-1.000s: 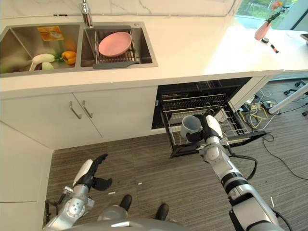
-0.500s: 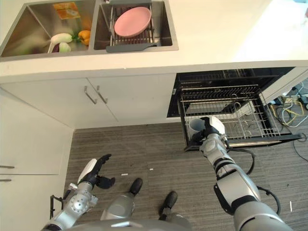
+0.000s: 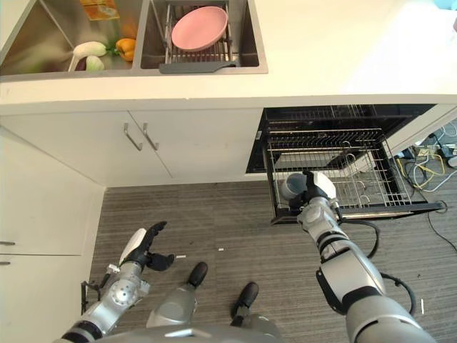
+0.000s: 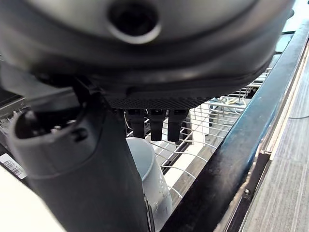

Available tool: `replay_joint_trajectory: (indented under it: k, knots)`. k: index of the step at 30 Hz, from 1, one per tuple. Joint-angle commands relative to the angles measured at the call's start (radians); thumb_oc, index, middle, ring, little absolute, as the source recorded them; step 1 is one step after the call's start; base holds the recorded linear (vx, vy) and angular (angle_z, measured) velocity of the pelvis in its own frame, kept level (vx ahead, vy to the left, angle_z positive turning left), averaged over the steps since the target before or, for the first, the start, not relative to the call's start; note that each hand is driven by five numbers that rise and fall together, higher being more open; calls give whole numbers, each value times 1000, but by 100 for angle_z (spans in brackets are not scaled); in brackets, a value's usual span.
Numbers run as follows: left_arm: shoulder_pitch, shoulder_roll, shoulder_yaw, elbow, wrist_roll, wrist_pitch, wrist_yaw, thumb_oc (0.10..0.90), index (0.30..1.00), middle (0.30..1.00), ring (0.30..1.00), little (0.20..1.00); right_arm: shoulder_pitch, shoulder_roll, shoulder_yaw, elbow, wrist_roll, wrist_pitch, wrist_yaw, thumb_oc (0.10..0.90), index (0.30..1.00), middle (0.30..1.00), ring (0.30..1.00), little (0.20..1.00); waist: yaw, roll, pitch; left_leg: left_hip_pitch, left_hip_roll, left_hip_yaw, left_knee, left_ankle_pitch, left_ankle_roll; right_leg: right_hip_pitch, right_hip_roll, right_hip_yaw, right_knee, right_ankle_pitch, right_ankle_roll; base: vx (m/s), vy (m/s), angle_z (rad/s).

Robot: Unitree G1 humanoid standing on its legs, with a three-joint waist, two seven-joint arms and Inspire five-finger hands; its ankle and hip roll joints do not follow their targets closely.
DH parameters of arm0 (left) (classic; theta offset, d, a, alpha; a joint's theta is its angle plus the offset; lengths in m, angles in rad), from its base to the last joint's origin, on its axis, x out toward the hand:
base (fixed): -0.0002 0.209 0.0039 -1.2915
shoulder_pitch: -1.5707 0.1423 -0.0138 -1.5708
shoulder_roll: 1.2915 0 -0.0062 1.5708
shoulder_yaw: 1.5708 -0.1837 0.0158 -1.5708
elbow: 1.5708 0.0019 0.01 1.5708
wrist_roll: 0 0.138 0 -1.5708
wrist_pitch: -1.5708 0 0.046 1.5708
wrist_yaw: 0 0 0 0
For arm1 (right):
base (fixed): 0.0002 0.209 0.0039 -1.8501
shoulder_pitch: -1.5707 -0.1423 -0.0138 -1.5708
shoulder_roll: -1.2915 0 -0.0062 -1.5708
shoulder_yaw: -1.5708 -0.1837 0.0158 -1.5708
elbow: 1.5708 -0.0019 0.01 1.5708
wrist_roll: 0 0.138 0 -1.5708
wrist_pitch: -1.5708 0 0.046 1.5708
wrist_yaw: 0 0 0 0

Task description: Place the dishes in the dishwasher.

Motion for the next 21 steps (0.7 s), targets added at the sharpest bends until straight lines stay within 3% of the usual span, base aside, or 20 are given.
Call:
replay_joint_trajectory:
  k: [1,9,10,12,13,14,16,19,21]
  knots:
    - [5,12,-36,-16,8,-34,18,800,900,900,900,900,-53,-72,-21,-52,27,-40,-44,800,900,900,900,900,-2,-43,-67,12,19,96,-20,-5,-40,95,-38,38,18,-105,86,-15,19,-6]
    - [23,-6,-15,22,13,-17,2,800,900,900,900,900,66,-83,-100,-234,102,-76,-45,800,900,900,900,900,-40,-32,-88,58,28,135,-20,-17,-35,119,-35,74,18,-101,86,-29,25,-14]
    - [36,-19,12,17,4,-8,-6,800,900,900,900,900,169,-83,-164,-411,145,-101,-47,800,900,900,900,900,-63,-20,-96,76,32,149,-20,-21,-32,127,-33,88,18,-102,85,-51,27,-19]
    - [38,-18,11,16,4,-8,-7,800,900,900,900,900,175,-83,-166,-417,144,-98,-46,800,900,900,900,900,-61,-20,-96,77,32,150,-20,-22,-32,128,-33,88,18,-102,85,-34,22,-15]
    - [53,-30,44,-1,-12,-2,-1,800,900,900,900,900,305,-51,-254,-614,218,-136,-48,800,900,900,900,900,-79,-6,-97,92,35,159,-20,-29,-30,136,-31,100,18,-105,85,-40,34,-12]
    - [54,-38,63,-9,-15,4,1,800,900,900,900,900,379,-35,-292,-701,235,-157,-40,800,900,900,900,900,-91,0,-100,91,33,161,-20,-25,-28,134,-32,101,18,-103,85,-41,39,-16]
    - [61,-42,69,-10,-14,9,-2,800,900,900,900,900,447,-22,-317,-771,246,-164,-26,800,900,900,900,900,-98,4,-106,97,34,161,-20,-27,-28,139,-32,99,18,-104,84,-17,15,-18]
    - [61,-78,113,60,-24,19,12,800,900,900,900,900,650,52,-403,-1030,401,-246,76,800,900,900,900,900,-139,22,-109,113,39,171,-20,-29,-29,149,-30,105,18,-109,80,-38,-1,-11]
    - [68,-97,127,76,-54,14,-1,800,900,900,900,900,694,64,-408,-1076,419,-264,97,800,900,900,900,900,-147,27,-110,115,40,174,-20,-28,-31,149,-29,107,19,-110,78,-31,2,-4]
